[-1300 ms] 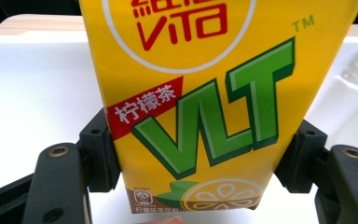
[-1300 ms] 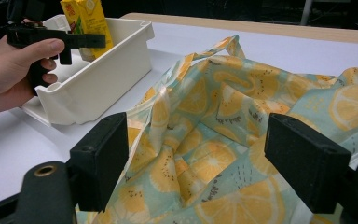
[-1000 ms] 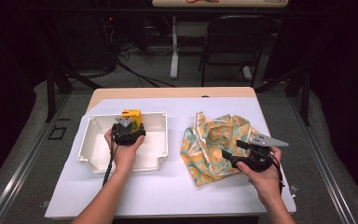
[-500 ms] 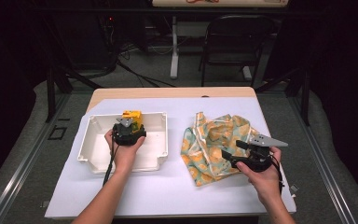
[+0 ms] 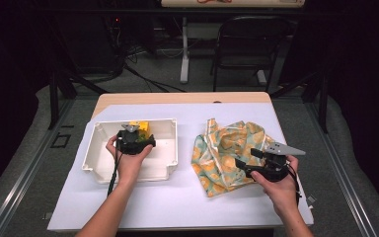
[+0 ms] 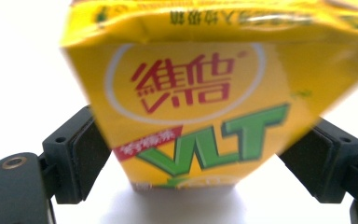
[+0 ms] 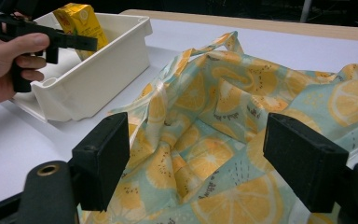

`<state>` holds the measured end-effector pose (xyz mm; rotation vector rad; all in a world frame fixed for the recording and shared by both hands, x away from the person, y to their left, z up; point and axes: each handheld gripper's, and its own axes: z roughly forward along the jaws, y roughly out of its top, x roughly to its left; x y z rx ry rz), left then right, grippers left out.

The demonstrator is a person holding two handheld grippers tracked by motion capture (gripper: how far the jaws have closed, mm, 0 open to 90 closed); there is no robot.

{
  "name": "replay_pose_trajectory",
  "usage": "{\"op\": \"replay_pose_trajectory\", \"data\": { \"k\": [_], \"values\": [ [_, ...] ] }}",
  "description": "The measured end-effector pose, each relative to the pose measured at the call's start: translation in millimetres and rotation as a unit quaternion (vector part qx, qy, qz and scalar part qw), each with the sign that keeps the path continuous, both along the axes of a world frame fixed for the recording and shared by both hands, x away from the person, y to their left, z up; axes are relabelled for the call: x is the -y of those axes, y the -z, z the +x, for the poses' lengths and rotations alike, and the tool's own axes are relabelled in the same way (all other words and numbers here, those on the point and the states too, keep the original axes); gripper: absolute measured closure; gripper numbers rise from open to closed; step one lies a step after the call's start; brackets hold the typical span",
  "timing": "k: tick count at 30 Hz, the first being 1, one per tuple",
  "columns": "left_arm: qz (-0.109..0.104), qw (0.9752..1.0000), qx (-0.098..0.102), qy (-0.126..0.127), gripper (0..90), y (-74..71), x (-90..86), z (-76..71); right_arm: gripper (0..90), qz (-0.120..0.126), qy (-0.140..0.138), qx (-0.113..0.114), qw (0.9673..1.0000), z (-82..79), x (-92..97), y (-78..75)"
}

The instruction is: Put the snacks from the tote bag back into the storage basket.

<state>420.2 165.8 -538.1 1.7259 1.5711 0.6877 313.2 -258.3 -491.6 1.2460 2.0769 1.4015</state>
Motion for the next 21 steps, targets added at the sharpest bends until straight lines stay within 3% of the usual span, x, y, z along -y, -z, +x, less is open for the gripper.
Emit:
{"op": "replay_pose_trajectory", "data": {
  "k": [4,9,12,17,21],
  "values": [
    [-0.003,0.9999,0.006,0.015,11.0,-8.0,-4.9,-12.9,21.9,0.000,0.001,0.000,1.0000,-0.9,1.1,-0.5],
    [-0.006,0.9997,0.023,0.011,19.0,-18.4,-14.0,-35.5,21.6,0.008,0.004,0.002,1.0000,-2.5,6.8,-2.2],
    [-0.008,0.9993,0.034,0.015,36.6,-19.2,-19.1,-48.4,21.6,0.017,0.008,-0.001,0.9998,-3.1,13.3,-2.7],
    [-0.052,0.9982,0.016,0.023,70.8,-15.2,-25.4,-53.2,21.8,0.019,0.017,-0.005,0.9997,-0.9,18.8,0.4],
    [-0.064,0.9969,-0.007,0.045,85.3,-7.6,-18.2,-51.1,22.0,0.013,0.017,0.001,0.9998,-2.0,16.1,-0.9]
  ]
}}
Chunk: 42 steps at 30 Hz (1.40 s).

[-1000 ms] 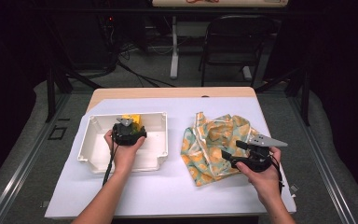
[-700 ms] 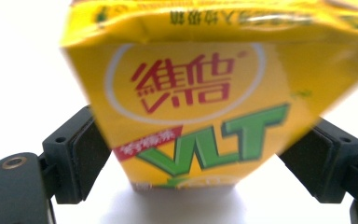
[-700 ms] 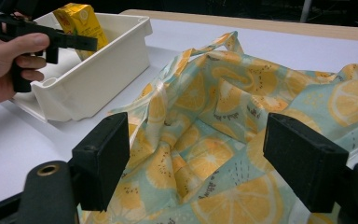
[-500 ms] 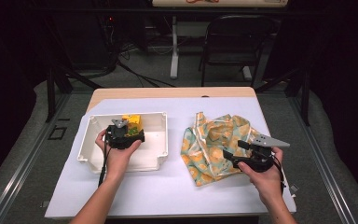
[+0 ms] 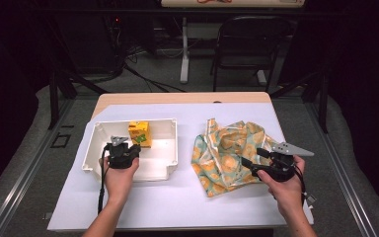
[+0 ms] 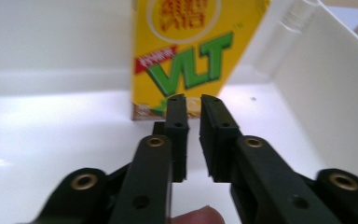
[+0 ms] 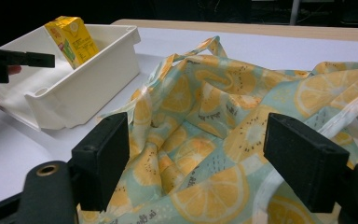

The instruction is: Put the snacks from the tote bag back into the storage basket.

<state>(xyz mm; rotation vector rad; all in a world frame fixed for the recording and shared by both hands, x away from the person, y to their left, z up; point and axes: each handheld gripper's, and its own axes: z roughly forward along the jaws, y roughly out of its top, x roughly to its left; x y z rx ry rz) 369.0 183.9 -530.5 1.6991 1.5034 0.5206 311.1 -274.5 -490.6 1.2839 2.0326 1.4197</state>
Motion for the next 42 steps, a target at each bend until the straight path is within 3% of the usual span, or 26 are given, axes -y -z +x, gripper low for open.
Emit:
{"op": "replay_pose_trajectory", "data": {
  "k": [7,9,14,18,25,30,42],
  "values": [
    [0.004,0.9996,-0.020,0.022,90.0,0.3,6.4,13.4,22.3,-0.004,-0.003,-0.005,1.0000,2.4,-5.5,5.8],
    [0.005,0.9994,-0.019,0.027,90.0,0.6,6.5,14.9,22.3,-0.015,-0.005,-0.003,0.9999,2.1,-7.2,6.3],
    [-0.001,0.9988,-0.020,0.045,90.0,0.7,8.2,16.3,22.4,-0.010,0.002,-0.009,0.9999,2.9,-4.7,10.2],
    [0.020,0.9977,-0.033,0.056,90.0,6.9,13.8,18.3,22.4,-0.014,0.002,-0.011,0.9998,5.3,-2.1,11.6],
    [0.006,0.9982,-0.040,0.044,90.0,11.4,16.6,27.1,22.4,-0.007,0.004,-0.007,0.9999,3.2,0.9,9.6],
    [0.020,0.9976,-0.049,0.044,90.0,10.6,18.6,30.7,22.4,-0.007,0.004,-0.008,0.9999,3.6,0.3,9.6],
    [0.016,0.9978,-0.058,0.028,90.0,11.0,12.3,37.7,22.4,-0.004,0.011,-0.008,0.9999,3.0,3.1,10.1]
  ]
}}
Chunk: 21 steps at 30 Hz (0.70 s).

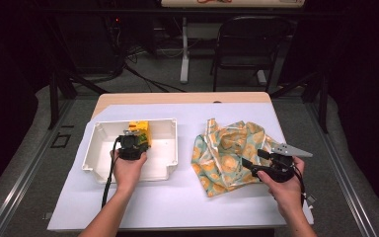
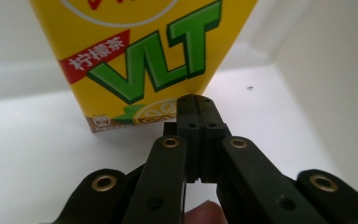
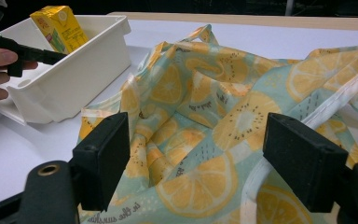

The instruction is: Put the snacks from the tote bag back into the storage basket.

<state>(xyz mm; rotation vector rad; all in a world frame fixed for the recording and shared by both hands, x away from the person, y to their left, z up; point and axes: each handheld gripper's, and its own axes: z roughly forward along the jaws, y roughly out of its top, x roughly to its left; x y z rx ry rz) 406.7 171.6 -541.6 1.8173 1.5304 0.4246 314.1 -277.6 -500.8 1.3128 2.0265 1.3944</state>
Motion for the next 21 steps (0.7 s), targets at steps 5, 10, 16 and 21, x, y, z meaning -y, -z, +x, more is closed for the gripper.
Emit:
{"op": "replay_pose_trajectory", "data": {
  "k": [5,10,16,21],
  "values": [
    [0.000,1.0000,-0.004,-0.005,90.0,0.6,-4.8,1.8,22.5,0.000,0.000,0.000,1.0000,0.2,0.4,0.2],
    [-0.005,0.9998,-0.001,-0.021,90.0,0.6,-10.5,4.2,22.5,-0.003,0.000,-0.001,1.0000,0.4,1.4,0.7],
    [-0.007,0.9997,0.002,-0.024,89.9,1.2,-9.3,5.5,22.5,0.000,0.003,-0.001,1.0000,0.8,1.4,1.8],
    [-0.004,0.9999,0.003,-0.016,89.5,-2.3,-5.0,7.8,22.5,-0.003,0.004,-0.002,1.0000,1.0,1.2,2.3]
  ]
}}
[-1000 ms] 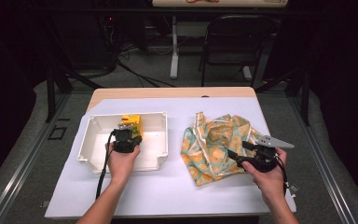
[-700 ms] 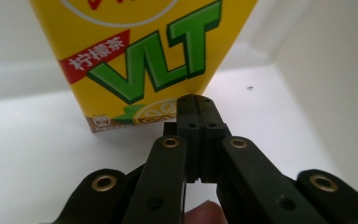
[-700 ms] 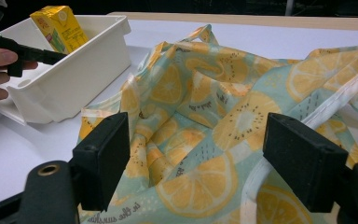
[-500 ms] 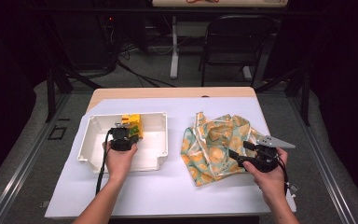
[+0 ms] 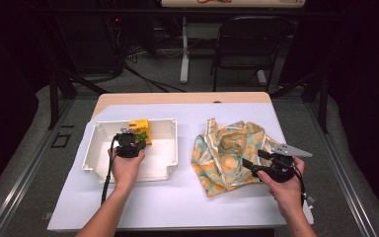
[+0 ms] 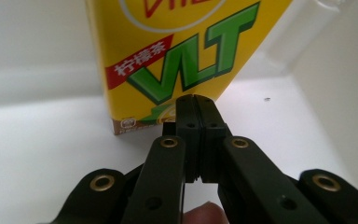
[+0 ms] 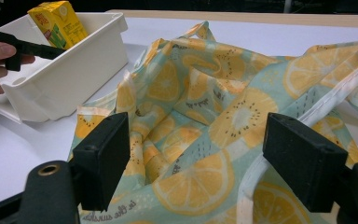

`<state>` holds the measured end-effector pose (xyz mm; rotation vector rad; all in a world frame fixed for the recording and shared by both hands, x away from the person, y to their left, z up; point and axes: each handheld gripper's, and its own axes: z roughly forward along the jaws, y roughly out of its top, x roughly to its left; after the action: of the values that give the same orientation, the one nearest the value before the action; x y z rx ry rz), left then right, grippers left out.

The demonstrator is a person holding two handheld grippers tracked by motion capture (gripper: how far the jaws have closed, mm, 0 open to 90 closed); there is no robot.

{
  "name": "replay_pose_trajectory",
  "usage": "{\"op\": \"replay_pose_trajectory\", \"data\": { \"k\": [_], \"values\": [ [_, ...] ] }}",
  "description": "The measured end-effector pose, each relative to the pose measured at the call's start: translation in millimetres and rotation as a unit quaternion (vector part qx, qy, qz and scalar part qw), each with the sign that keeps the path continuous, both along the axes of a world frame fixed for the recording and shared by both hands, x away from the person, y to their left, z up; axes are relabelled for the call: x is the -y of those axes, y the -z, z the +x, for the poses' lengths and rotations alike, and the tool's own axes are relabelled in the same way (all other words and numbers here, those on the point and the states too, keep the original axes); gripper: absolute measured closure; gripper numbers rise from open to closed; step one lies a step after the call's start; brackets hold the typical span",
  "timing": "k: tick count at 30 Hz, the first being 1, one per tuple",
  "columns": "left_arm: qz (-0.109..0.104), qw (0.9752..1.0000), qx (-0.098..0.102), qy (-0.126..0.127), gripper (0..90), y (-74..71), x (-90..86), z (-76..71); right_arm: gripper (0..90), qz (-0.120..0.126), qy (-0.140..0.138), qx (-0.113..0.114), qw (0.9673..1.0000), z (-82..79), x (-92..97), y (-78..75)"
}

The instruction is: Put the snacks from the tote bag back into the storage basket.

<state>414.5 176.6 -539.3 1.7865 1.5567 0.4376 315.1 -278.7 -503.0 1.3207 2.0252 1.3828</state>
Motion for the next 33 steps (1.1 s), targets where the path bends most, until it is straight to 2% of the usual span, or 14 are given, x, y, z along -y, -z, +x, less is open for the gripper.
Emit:
{"op": "replay_pose_trajectory", "data": {
  "k": [6,15,17,20,22,26,30,33],
  "values": [
    [-0.002,1.0000,-0.003,-0.001,88.2,-1.5,0.5,4.1,22.6,0.000,0.000,0.001,1.0000,-0.4,0.9,-0.4],
    [-0.009,0.9999,-0.002,0.007,79.0,-1.7,1.9,2.6,22.5,-0.003,0.001,0.000,1.0000,-0.2,0.9,-0.2],
    [-0.012,0.9999,0.002,0.006,72.9,-3.8,2.2,0.7,22.5,-0.002,-0.002,0.000,1.0000,-0.4,1.2,-0.4],
    [-0.017,0.9997,0.006,0.016,62.1,-7.9,2.2,-2.3,22.4,-0.002,-0.003,-0.001,1.0000,-0.4,2.0,-0.3],
    [-0.017,0.9996,0.013,0.020,51.9,-11.4,3.0,-5.5,22.4,-0.001,0.001,0.000,1.0000,-0.2,2.0,0.2],
    [-0.033,0.9987,0.025,0.030,36.9,-17.9,1.6,-13.1,22.3,-0.002,0.000,0.000,1.0000,-0.2,2.6,0.0],
    [-0.029,0.9974,0.040,0.052,19.4,-22.7,1.9,-24.4,22.1,0.003,0.000,0.001,1.0000,-0.3,2.1,0.3],
    [-0.028,0.9961,0.052,0.065,15.0,-26.3,-0.2,-33.5,21.9,-0.005,-0.003,-0.002,1.0000,-0.4,2.3,0.0]
  ]
}}
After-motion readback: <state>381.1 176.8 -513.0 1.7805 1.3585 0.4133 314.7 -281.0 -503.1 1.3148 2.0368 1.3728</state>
